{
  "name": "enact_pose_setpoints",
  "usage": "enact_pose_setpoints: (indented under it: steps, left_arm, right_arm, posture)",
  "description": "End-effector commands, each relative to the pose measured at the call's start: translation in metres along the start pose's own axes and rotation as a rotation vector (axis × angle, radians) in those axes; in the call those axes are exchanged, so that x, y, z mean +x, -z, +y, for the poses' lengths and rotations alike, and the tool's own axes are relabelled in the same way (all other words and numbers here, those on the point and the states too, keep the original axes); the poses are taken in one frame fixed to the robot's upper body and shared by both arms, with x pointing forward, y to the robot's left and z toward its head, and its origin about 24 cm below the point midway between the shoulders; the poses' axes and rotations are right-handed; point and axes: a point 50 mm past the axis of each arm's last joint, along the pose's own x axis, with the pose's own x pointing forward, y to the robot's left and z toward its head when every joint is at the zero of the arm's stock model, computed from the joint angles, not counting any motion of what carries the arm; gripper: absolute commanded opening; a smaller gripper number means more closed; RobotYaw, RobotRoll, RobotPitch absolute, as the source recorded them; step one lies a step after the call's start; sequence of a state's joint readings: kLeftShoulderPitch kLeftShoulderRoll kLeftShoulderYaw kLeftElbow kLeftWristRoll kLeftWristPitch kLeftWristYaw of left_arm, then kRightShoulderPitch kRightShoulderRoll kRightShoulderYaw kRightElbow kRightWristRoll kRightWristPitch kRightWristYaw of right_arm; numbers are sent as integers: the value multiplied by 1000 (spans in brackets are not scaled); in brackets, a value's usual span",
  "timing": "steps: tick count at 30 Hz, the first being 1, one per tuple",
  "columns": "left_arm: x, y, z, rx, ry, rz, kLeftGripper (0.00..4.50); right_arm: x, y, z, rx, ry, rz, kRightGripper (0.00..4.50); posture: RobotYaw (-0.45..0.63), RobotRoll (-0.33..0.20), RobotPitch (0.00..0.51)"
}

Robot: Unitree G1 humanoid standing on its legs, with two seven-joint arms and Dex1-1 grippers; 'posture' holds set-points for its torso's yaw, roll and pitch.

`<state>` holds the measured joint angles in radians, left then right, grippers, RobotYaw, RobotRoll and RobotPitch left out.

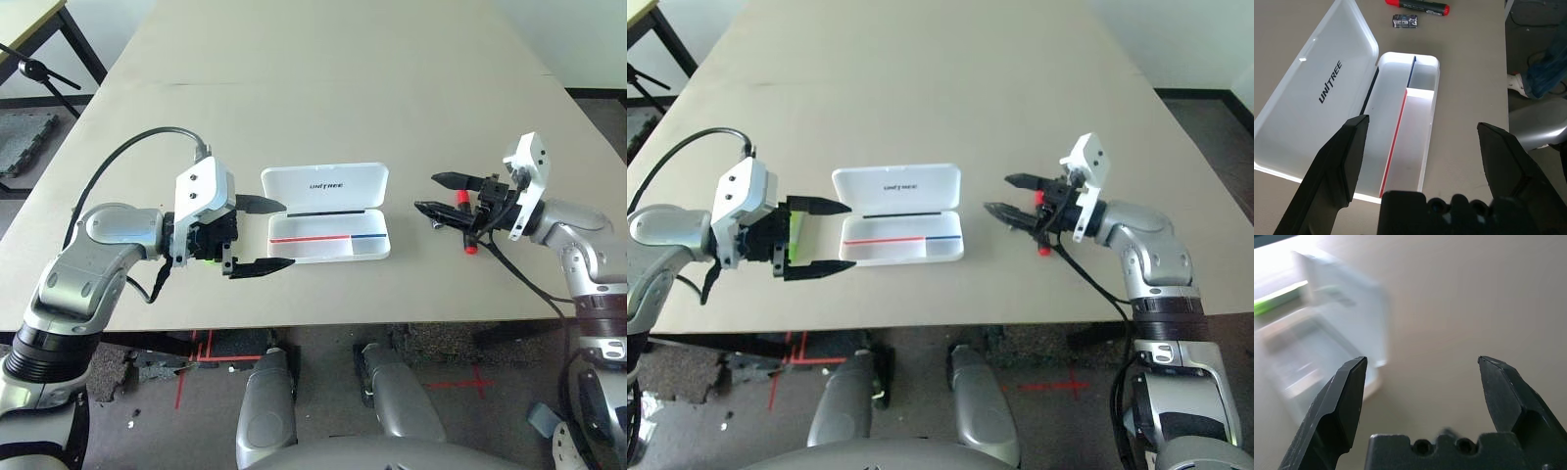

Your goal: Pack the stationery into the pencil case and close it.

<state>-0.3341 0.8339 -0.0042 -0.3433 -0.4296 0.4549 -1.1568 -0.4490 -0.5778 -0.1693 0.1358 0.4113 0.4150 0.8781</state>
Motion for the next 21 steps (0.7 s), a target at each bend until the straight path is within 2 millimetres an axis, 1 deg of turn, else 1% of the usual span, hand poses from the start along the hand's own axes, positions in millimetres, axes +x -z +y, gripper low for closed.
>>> enact_pose_setpoints:
  steps: [1,5,7,12,17,21]
  left_arm:
    - [2,2,-1,-4,6,-2,4467]
    - [5,2,1,-1,18,-4,4467]
    - [7,2,2,4,25,-3,4467]
    - [10,3,6,16,37,-3,4467]
    - [12,4,7,22,46,-1,4467]
    - [12,4,7,25,48,2,4467]
  right_arm:
    - [-3,-5,-2,44,143,-12,4500]
    - [-4,-9,-1,99,253,33,4500]
    - [-6,-9,-3,120,328,94,4500]
    - [-13,-6,-4,165,386,185,4500]
    - [-24,8,-4,200,421,283,4500]
    - [-28,21,-3,235,439,334,4500]
  posture:
    - [-98,0,196]
    - [-121,0,197]
    - [-135,0,197]
    - [-153,0,197]
    - [-157,0,199]
    - [-150,0,201]
